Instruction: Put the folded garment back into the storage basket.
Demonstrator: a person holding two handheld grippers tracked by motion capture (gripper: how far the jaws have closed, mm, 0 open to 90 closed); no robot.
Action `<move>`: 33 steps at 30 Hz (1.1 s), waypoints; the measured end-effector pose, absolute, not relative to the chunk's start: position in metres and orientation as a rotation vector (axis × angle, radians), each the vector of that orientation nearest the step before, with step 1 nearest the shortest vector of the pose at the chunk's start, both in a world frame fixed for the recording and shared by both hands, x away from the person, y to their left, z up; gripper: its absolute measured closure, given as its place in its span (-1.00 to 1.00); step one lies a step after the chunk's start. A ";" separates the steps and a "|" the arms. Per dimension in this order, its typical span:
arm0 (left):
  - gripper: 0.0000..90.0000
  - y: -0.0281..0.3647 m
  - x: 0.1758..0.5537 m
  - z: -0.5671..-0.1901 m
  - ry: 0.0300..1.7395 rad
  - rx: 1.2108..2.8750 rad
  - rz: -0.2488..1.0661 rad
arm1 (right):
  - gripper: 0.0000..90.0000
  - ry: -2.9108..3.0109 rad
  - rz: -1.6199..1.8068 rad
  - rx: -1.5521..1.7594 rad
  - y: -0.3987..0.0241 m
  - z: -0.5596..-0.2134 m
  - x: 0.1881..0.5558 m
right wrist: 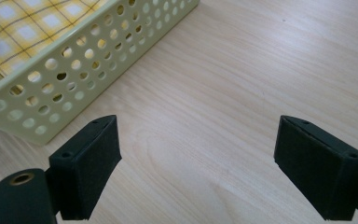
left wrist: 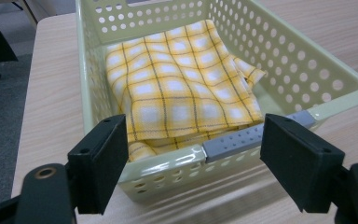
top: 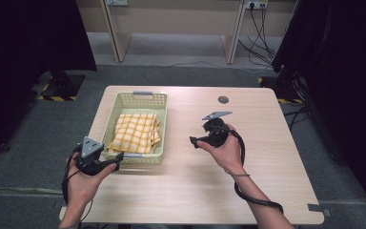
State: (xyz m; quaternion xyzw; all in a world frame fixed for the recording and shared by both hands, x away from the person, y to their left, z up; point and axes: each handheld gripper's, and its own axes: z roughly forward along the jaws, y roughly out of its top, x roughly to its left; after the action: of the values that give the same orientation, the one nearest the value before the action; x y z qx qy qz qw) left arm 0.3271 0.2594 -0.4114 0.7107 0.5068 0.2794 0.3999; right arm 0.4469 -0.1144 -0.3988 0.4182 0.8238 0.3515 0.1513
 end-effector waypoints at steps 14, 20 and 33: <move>-0.49 0.264 0.312 -0.418 1.280 1.759 0.722 | -0.66 2.326 1.003 1.242 -0.139 -0.408 0.440; -0.49 0.265 0.307 -0.423 1.281 1.755 0.719 | -0.66 2.309 1.000 1.262 -0.149 -0.410 0.437; -0.49 0.269 0.298 -0.431 1.283 1.737 0.715 | -0.66 2.281 0.992 1.283 -0.164 -0.414 0.432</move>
State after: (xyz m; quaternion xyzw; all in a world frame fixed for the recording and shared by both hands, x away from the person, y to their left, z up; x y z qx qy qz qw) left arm 0.2978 0.2687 -0.4312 0.6931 0.5117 0.2853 0.4200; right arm 0.4317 -0.1641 -0.4142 0.4517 0.8031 0.3492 0.1708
